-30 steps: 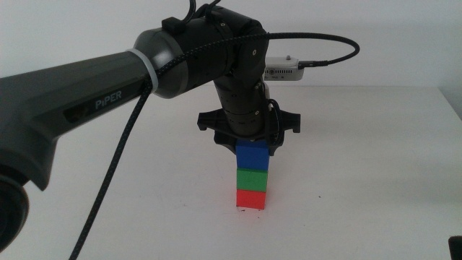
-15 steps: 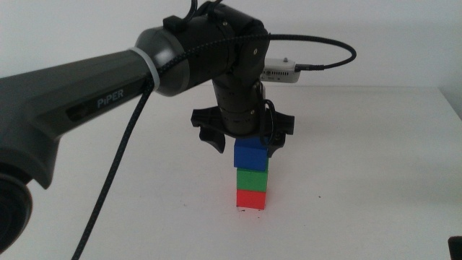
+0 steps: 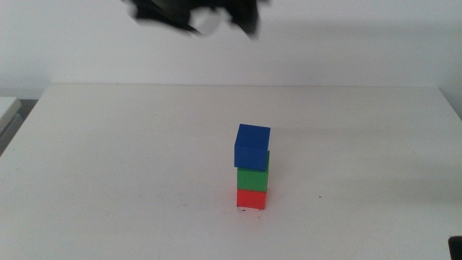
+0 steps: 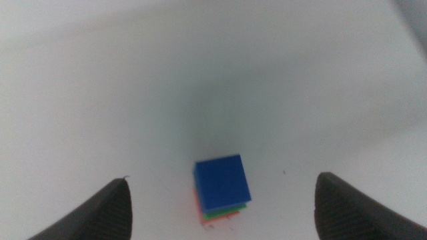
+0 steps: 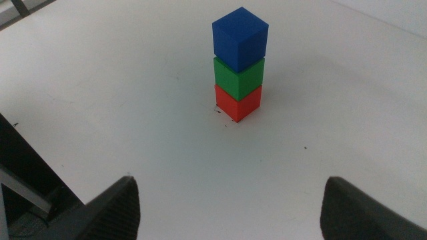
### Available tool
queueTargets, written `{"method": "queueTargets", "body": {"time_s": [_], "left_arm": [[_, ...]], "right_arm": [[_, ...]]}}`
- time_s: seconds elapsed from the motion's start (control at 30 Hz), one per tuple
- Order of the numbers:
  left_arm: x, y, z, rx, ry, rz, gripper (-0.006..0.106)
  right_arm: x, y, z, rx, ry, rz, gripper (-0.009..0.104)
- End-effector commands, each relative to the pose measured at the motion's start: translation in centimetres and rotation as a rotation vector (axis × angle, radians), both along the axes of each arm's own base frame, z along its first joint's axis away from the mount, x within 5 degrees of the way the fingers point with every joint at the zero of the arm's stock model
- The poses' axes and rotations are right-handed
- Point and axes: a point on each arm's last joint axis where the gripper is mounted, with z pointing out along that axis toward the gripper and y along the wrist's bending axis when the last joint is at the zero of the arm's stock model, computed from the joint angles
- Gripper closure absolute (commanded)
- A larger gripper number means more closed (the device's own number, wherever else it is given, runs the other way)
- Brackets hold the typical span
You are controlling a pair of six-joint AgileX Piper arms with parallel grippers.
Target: Stack red cubes first, then green, then blue cubes in a specific spot.
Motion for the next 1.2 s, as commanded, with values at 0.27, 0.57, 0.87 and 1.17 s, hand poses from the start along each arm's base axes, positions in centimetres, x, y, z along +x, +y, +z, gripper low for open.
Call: {"method": "queueTargets", "body": {"time_s": [0.27,0.57,0.87,1.17], "left_arm": [[-8.3,10.0,6.3,0.078,-0.334,-0.002,0.007],[-13.4,17.3,2.5,0.032,-0.424,0.198,0.007],[-15.9,18.2,-1.2,-0.074,-0.493,0.306,0.007],[-16.2,18.3,-1.1,-0.064,-0.517,0.311,0.007]], "right_arm": [[0.1,0.0,-0.1,-0.007,-0.018,0.005,0.002],[0.0,-0.1,-0.1,-0.005,-0.019,0.005,0.002],[0.0,0.0,-0.1,-0.006,-0.016,0.005,0.002],[0.0,0.0,-0.1,-0.006,-0.016,0.005,0.002]]}}
